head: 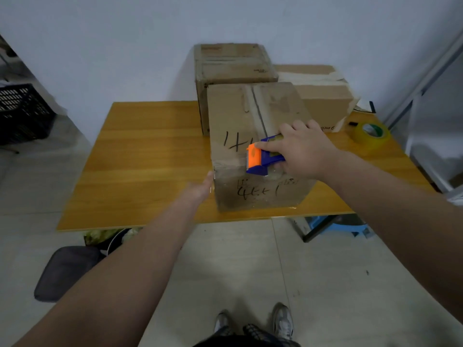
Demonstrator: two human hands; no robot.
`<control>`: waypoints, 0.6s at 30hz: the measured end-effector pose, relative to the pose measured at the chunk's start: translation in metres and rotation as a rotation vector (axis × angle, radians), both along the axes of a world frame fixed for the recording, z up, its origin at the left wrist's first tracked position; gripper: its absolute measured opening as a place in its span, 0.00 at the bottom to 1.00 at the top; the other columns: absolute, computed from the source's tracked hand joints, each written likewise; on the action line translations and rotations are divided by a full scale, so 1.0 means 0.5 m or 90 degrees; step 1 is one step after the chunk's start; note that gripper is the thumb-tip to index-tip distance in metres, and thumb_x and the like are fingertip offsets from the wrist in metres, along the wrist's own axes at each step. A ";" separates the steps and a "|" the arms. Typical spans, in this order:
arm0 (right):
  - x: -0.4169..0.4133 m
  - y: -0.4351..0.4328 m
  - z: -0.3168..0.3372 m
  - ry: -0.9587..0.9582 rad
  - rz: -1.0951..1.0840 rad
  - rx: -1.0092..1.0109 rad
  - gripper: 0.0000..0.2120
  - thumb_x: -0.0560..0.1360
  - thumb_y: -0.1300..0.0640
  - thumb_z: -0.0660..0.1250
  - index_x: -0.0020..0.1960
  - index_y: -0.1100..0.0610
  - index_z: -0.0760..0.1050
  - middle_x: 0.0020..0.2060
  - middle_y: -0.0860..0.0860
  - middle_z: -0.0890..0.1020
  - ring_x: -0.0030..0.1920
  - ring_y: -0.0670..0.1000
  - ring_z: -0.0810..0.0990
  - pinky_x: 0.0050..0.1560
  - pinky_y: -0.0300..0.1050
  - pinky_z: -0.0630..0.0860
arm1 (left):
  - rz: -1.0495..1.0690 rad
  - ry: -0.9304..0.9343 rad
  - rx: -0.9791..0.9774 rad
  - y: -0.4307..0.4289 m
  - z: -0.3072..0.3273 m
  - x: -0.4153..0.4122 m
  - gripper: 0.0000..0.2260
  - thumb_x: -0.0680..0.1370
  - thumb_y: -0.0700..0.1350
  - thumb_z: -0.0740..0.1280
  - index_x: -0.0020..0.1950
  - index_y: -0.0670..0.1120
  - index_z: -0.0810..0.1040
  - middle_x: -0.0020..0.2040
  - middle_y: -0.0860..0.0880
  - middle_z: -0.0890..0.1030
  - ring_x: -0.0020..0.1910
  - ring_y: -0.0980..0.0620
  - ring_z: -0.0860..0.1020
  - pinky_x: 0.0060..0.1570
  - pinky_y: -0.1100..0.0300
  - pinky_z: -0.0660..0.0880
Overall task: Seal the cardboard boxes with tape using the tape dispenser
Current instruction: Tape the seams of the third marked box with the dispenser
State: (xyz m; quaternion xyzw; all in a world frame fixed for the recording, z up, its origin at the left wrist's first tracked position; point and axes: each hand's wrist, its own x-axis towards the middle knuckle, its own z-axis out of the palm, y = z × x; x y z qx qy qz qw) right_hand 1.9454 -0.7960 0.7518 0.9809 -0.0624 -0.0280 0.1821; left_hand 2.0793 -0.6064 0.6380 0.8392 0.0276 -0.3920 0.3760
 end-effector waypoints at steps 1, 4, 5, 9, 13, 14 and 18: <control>0.000 0.000 0.001 0.000 -0.001 0.003 0.29 0.76 0.41 0.61 0.74 0.37 0.54 0.62 0.55 0.70 0.60 0.58 0.69 0.59 0.56 0.65 | 0.001 -0.002 0.011 0.004 0.001 0.004 0.37 0.76 0.66 0.56 0.76 0.42 0.57 0.74 0.42 0.62 0.71 0.40 0.63 0.68 0.44 0.62; 0.001 0.001 0.001 0.005 -0.003 0.011 0.29 0.77 0.41 0.61 0.74 0.37 0.53 0.62 0.55 0.70 0.60 0.58 0.69 0.58 0.55 0.64 | 0.059 -0.164 -0.093 -0.002 0.013 0.012 0.29 0.81 0.58 0.55 0.77 0.45 0.54 0.76 0.44 0.57 0.73 0.42 0.59 0.70 0.46 0.60; 0.001 0.001 0.001 0.006 -0.003 0.013 0.29 0.77 0.41 0.61 0.74 0.37 0.53 0.62 0.55 0.70 0.60 0.58 0.69 0.58 0.55 0.64 | 0.095 -0.177 -0.197 -0.011 0.021 0.007 0.26 0.81 0.57 0.53 0.76 0.46 0.56 0.75 0.46 0.60 0.73 0.44 0.60 0.70 0.48 0.59; 0.002 -0.002 0.004 0.009 -0.007 0.024 0.29 0.76 0.41 0.61 0.74 0.37 0.54 0.62 0.55 0.70 0.61 0.58 0.68 0.59 0.56 0.64 | 0.100 0.066 -0.486 -0.047 0.028 -0.034 0.33 0.76 0.70 0.43 0.76 0.54 0.56 0.75 0.51 0.62 0.74 0.49 0.59 0.72 0.48 0.53; 0.007 -0.003 -0.002 0.003 -0.009 0.026 0.29 0.76 0.42 0.62 0.74 0.37 0.54 0.61 0.55 0.70 0.60 0.58 0.69 0.59 0.56 0.64 | 0.103 0.071 -0.501 -0.046 -0.007 -0.022 0.40 0.70 0.74 0.39 0.77 0.55 0.53 0.77 0.52 0.55 0.76 0.50 0.52 0.74 0.46 0.46; 0.008 -0.004 -0.002 0.003 -0.009 0.027 0.29 0.76 0.42 0.62 0.74 0.37 0.54 0.61 0.55 0.70 0.60 0.58 0.69 0.59 0.56 0.64 | 0.096 0.089 -0.505 -0.046 -0.014 -0.020 0.40 0.70 0.74 0.39 0.77 0.54 0.53 0.77 0.52 0.55 0.76 0.50 0.52 0.74 0.47 0.46; 0.011 -0.007 0.003 0.020 -0.010 0.044 0.29 0.76 0.41 0.61 0.74 0.36 0.53 0.62 0.55 0.70 0.61 0.58 0.68 0.59 0.56 0.63 | 0.044 0.127 -0.402 -0.029 -0.023 -0.038 0.36 0.76 0.69 0.39 0.77 0.50 0.51 0.77 0.48 0.56 0.75 0.49 0.54 0.73 0.50 0.49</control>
